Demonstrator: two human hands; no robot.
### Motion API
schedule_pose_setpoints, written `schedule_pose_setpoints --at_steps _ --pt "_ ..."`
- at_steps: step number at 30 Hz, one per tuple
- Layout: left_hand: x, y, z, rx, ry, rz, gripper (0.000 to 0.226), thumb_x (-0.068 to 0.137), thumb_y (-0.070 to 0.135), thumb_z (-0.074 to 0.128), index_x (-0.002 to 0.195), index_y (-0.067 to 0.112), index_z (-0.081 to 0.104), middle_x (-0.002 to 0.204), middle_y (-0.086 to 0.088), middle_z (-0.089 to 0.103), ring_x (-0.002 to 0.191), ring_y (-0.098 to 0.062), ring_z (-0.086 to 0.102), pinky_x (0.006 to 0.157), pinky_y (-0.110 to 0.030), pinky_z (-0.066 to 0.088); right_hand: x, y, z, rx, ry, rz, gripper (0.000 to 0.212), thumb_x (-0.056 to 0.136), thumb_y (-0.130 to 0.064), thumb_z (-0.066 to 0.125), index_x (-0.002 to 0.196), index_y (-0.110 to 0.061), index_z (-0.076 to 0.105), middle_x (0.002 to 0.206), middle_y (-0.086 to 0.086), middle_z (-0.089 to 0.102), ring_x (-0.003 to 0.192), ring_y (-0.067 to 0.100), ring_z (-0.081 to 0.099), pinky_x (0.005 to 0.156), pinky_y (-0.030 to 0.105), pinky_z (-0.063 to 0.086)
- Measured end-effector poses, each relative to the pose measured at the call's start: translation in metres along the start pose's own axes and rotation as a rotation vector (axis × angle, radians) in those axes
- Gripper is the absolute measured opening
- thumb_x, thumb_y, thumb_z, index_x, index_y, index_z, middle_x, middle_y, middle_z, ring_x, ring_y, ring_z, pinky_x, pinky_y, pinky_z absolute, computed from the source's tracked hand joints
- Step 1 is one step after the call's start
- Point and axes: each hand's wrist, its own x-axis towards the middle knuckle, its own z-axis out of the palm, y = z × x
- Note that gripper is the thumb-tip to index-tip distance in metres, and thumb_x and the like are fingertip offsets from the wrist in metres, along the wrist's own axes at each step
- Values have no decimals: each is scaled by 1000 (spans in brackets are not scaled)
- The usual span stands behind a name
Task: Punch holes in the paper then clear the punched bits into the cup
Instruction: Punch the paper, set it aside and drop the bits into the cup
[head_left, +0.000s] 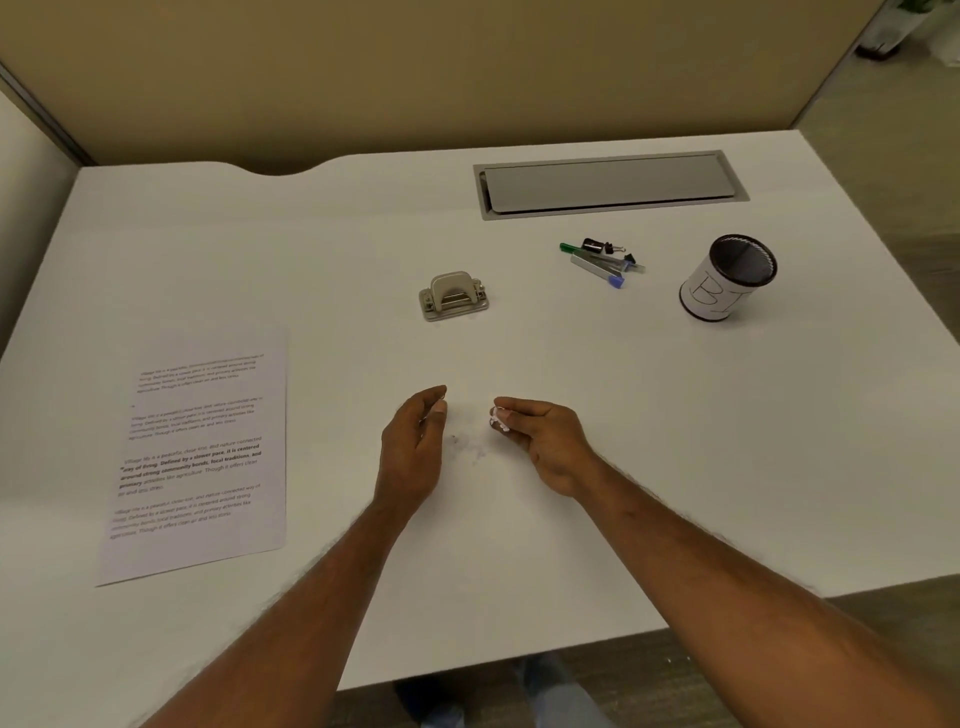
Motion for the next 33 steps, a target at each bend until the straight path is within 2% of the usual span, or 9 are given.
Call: schedule_pose_setpoints --at_steps 5,7,10,16,21,26,28,31,33 --pt "4 11 27 -28 -30 -4 28 100 26 52 124 17 64 120 7 66 105 13 57 83 0 41 -4 -14 -21 150 34 57 15 87 9 60 100 5 66 87 12 68 77 17 69 78 22 59" --pt "8 16 39 -106 -24 -61 25 100 23 53 119 15 66 116 2 69 105 4 62 88 -9 47 -5 -21 -31 224 23 61 13 88 9 58 98 4 66 86 12 67 76 15 68 80 22 58" --pt "15 27 57 -416 -40 -252 24 101 18 51 113 7 67 107 -10 72 101 -22 70 91 -35 55 -4 -36 -48 312 48 67 13 89 8 57 94 3 68 87 11 70 81 17 69 73 20 58" --pt "30 60 98 -649 -119 -351 17 96 12 58 108 5 68 102 -16 74 98 -29 72 84 -34 58 0 -80 -81 420 72 28 14 91 8 54 96 3 67 91 12 71 81 17 72 77 22 59" --pt "50 109 152 -559 -203 -234 24 86 9 72 110 5 68 95 -14 75 90 -24 74 78 -28 59 7 -129 -110 435 90 -27 15 91 6 56 100 2 67 101 14 71 92 21 69 75 22 59" --pt "84 158 213 -392 -279 -113 21 86 8 72 106 3 72 90 -9 75 83 -20 74 72 -22 58 22 -181 -138 426 159 -132 15 91 8 55 101 4 65 98 14 69 87 20 70 71 21 59" --pt "102 176 236 -340 -310 -64 20 85 6 72 104 1 72 88 -10 75 82 -23 74 74 -26 59 30 -202 -148 390 191 -185 18 91 8 56 107 6 63 96 13 69 87 19 68 72 20 59" --pt "129 198 266 -179 -344 63 17 83 7 73 99 3 74 84 -10 75 78 -22 73 78 -33 61 45 -236 -165 228 306 -287 26 87 7 60 113 8 63 96 13 69 86 21 67 74 19 58" --pt "145 211 282 -22 -337 187 13 81 9 73 94 8 77 84 -5 75 74 -15 72 78 -29 60 56 -254 -177 -16 429 -360 26 83 5 67 109 4 68 103 17 70 93 25 68 84 28 58"
